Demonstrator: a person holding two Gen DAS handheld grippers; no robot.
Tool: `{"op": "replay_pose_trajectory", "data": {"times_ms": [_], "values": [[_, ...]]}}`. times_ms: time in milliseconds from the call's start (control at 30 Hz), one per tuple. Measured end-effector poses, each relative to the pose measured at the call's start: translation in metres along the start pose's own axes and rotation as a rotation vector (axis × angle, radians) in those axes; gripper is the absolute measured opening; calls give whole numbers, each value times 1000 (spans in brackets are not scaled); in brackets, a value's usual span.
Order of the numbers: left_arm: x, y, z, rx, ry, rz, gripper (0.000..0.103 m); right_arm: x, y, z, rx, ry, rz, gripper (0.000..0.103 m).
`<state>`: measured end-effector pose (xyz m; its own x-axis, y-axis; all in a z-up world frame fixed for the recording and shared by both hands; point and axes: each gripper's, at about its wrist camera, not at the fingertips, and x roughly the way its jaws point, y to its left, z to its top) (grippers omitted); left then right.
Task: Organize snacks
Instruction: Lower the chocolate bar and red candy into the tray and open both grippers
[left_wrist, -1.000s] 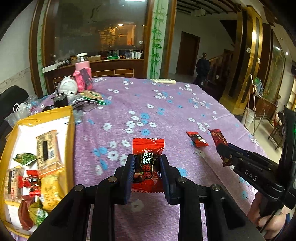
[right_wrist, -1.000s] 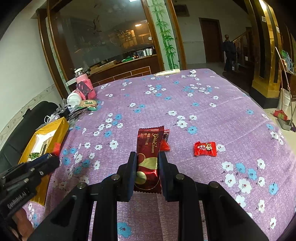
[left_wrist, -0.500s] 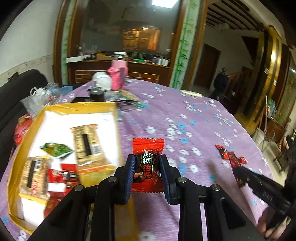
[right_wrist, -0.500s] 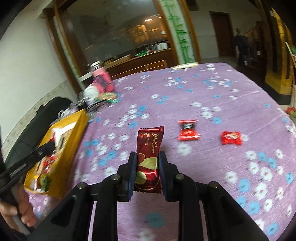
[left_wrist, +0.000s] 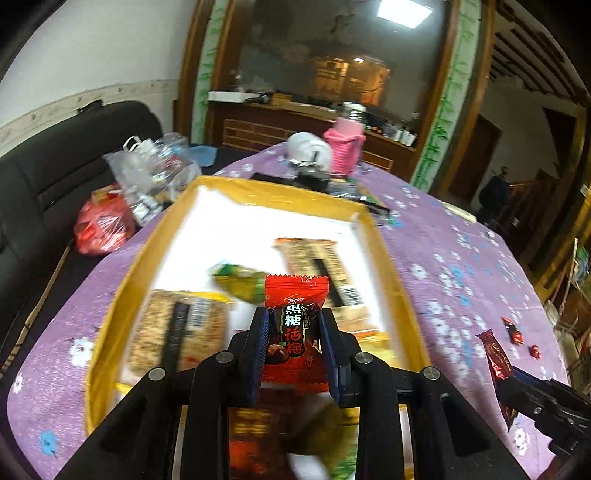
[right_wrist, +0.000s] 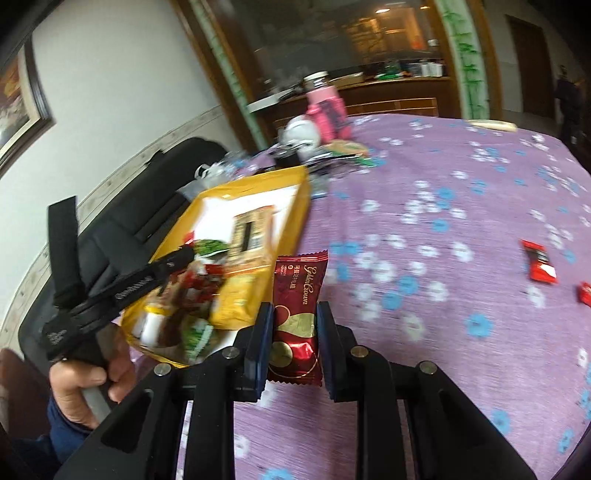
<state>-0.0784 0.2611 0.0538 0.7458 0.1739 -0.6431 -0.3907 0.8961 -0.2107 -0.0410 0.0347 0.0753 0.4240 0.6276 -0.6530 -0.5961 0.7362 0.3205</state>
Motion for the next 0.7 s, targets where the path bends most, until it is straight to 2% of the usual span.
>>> {"op": "replay_pose_trajectory", "data": {"times_ms": [133,333,700], "values": [[8,12,-5,-17,21,14,29,23,24,5,-27,46,43,23],[16,20,-10,-21,44,16,29,54,43,7,-46,99,58,23],[20,21,-9,-25,55,4,29,84,62,5,-93,134,57,23]]}}
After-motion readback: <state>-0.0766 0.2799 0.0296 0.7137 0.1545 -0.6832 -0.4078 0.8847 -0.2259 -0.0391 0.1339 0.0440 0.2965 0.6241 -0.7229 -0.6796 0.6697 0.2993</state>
